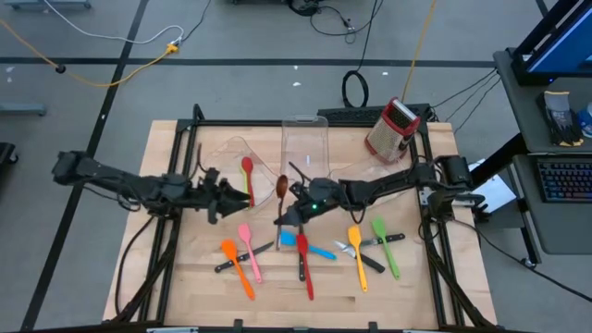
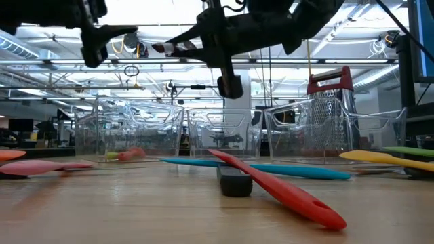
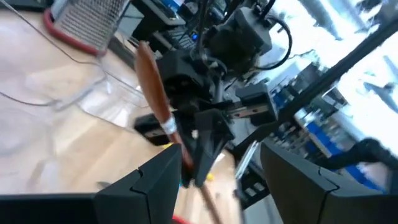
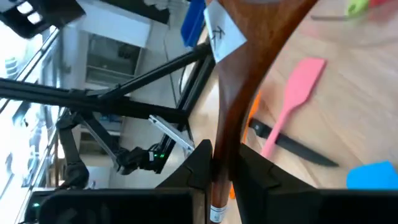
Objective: Pick & Place Kitchen Items
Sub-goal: Put the brown serving spoon into the left bin
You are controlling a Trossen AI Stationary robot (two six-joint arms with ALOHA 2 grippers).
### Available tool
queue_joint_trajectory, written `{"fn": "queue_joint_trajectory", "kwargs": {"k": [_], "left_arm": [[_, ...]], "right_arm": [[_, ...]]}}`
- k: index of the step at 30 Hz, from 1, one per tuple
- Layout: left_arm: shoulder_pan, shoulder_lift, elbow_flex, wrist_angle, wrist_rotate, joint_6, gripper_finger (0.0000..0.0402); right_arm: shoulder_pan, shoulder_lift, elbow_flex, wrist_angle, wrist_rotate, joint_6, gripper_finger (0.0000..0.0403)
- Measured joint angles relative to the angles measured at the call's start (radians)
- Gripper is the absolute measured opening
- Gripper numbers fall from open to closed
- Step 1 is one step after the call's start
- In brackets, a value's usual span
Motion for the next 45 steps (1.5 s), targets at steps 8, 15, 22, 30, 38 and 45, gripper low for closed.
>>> {"fn": "queue_joint_trajectory", "kwargs": {"k": [8, 15, 22, 30, 38, 45], "left_arm": [[0.0, 0.224, 0.0, 0.223, -0.001, -0.188, 0.0225], [0.0, 0.373, 0.014, 0.325, -0.002, -0.324, 0.0225], [-0.001, 0.49, 0.095, 0.339, -0.006, -0.336, 0.0225], [-0.001, 0.53, 0.148, 0.336, -0.048, -0.336, 0.0225], [-0.001, 0.531, 0.175, 0.3, -0.065, -0.35, 0.0225], [-0.006, 0.575, 0.253, 0.129, -0.074, -0.384, 0.0225]], "right_arm": [[-0.029, 0.0, 0.0, 0.113, -0.058, -0.021, 0.0031], [-0.034, -0.002, 0.0, 0.171, -0.106, -0.015, 0.0031], [-0.033, -0.002, 0.0, 0.166, -0.141, -0.027, 0.0031], [-0.005, -0.002, 0.0, 0.158, -0.156, -0.041, 0.0031], [0.002, -0.001, 0.0, 0.111, -0.129, -0.067, 0.0031], [0.0, -0.001, 0.0, 0.054, -0.124, -0.082, 0.0031]]}}
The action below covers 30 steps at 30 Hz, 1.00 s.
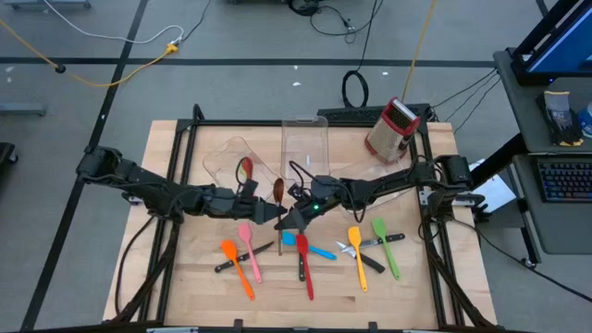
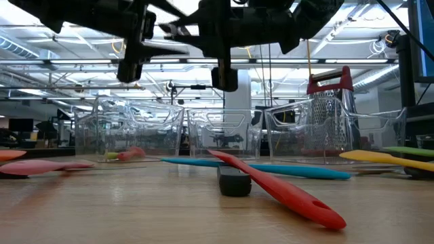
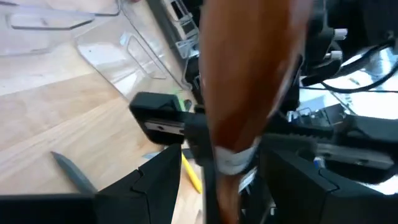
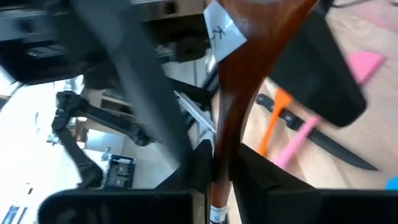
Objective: Pick & Place Kitchen Items
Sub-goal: Put the brown serving spoon into the left bin
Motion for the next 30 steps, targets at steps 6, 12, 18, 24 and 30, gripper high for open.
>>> {"fn": "queue_joint_trajectory", "kwargs": {"k": [6, 12, 18, 24, 30], "left_arm": [[0.01, 0.018, 0.008, -0.031, -0.014, -0.015, 0.0225], [0.014, 0.029, 0.008, -0.085, -0.014, -0.076, 0.0216], [0.014, 0.029, 0.008, -0.085, -0.037, -0.08, 0.0127], [0.014, 0.03, 0.008, -0.038, -0.053, -0.028, 0.0016], [0.014, 0.03, 0.007, -0.038, -0.059, -0.034, 0.0016]], "right_arm": [[0.0, 0.001, 0.0, -0.022, 0.003, -0.013, 0.0031], [-0.001, 0.002, 0.0, -0.041, 0.001, -0.019, 0.0031], [-0.002, 0.003, -0.002, -0.046, 0.003, -0.025, 0.0031], [-0.002, 0.003, -0.002, -0.053, 0.003, -0.031, 0.0034], [-0.002, 0.002, -0.002, -0.054, -0.004, -0.036, 0.004]]}}
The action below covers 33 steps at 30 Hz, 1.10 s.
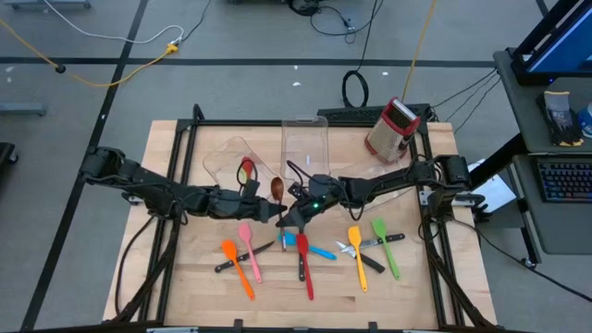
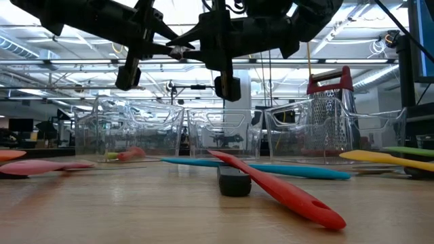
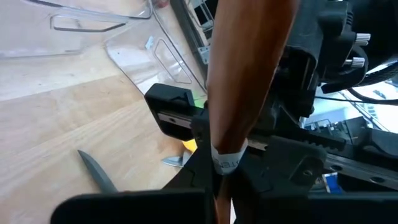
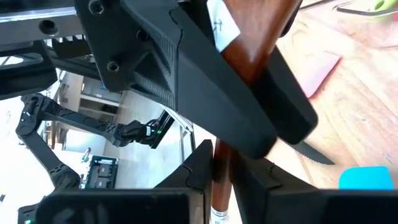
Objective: Pick & Place Kitchen Items
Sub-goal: Put the brown serving spoon into the left bin
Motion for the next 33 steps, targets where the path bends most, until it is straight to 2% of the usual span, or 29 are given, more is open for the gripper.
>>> {"fn": "queue_joint_trajectory", "kwargs": {"k": [7, 15, 22, 28, 33], "left_arm": [[0.0, 0.0, 0.0, -0.02, 0.0, -0.005, 0.0014], [0.002, 0.0, -0.001, -0.025, 0.006, -0.004, 0.0014], [0.004, -0.006, -0.004, -0.048, 0.024, -0.004, 0.0014], [0.007, -0.013, -0.004, -0.092, 0.041, -0.033, 0.0014], [0.043, -0.121, -0.004, -0.24, 0.033, -0.035, 0.0014]], "right_arm": [[-0.002, 0.0, 0.0, 0.007, -0.028, -0.017, 0.0063], [-0.002, -0.001, 0.0, -0.007, -0.087, -0.052, 0.0133], [-0.005, -0.005, 0.003, -0.127, -0.181, -0.099, 0.0181], [-0.003, -0.005, 0.003, -0.162, -0.212, -0.125, 0.0191], [-0.002, -0.005, 0.003, -0.165, -0.251, -0.141, 0.0186]]}}
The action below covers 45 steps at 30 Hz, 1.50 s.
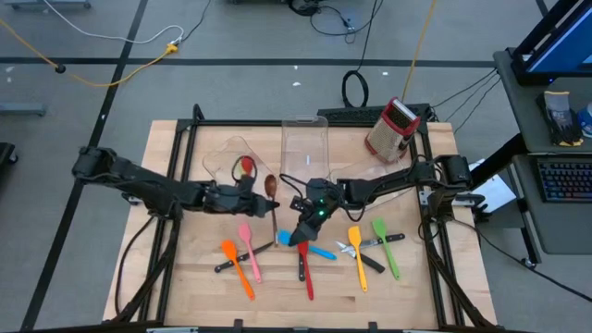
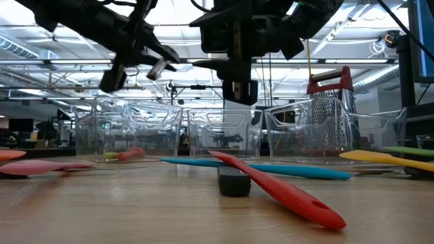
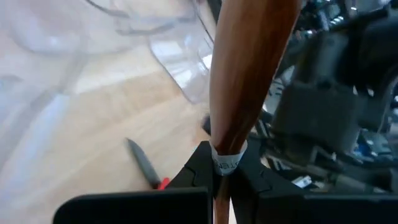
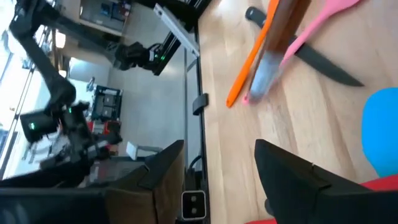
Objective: Pick & Place Kitchen Items
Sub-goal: Put the brown serving spoon into the left bin
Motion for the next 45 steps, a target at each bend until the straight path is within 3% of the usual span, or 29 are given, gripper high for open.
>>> {"fn": "queue_joint_trajectory", "kwargs": {"k": [8, 12, 20, 24, 30, 34, 40, 45], "left_arm": [[0.156, -0.285, 0.002, -0.367, -0.005, 0.011, 0.0014], [0.285, -0.344, 0.002, -0.517, 0.039, 0.005, 0.0014], [0.535, -0.328, 0.002, -0.56, 0.165, 0.062, 0.0013], [0.626, -0.297, 0.001, -0.604, 0.276, 0.07, 0.0013], [0.664, -0.286, 0.008, -0.504, 0.376, 0.072, 0.0013], [0.671, -0.305, 0.091, -0.511, 0.383, 0.112, 0.0013], [0.779, -0.271, 0.213, -0.833, 0.331, 0.245, 0.0013], [0.871, -0.188, 0.21, -0.907, 0.364, 0.323, 0.0013]], "right_arm": [[-0.038, 0.001, 0.0, 0.022, 0.01, -0.003, 0.0186], [-0.074, 0.002, -0.001, 0.029, 0.014, -0.027, 0.0186], [-0.146, 0.002, -0.002, 0.117, 0.019, -0.026, 0.0181], [-0.169, 0.002, -0.002, 0.129, 0.019, -0.018, 0.0181], [-0.175, 0.002, -0.002, 0.128, 0.019, -0.018, 0.018], [-0.174, 0.002, -0.002, 0.128, 0.019, -0.018, 0.018], [-0.174, 0.003, -0.002, 0.128, 0.019, -0.025, 0.018], [-0.173, 0.003, -0.002, 0.128, 0.04, -0.025, 0.018]]}}
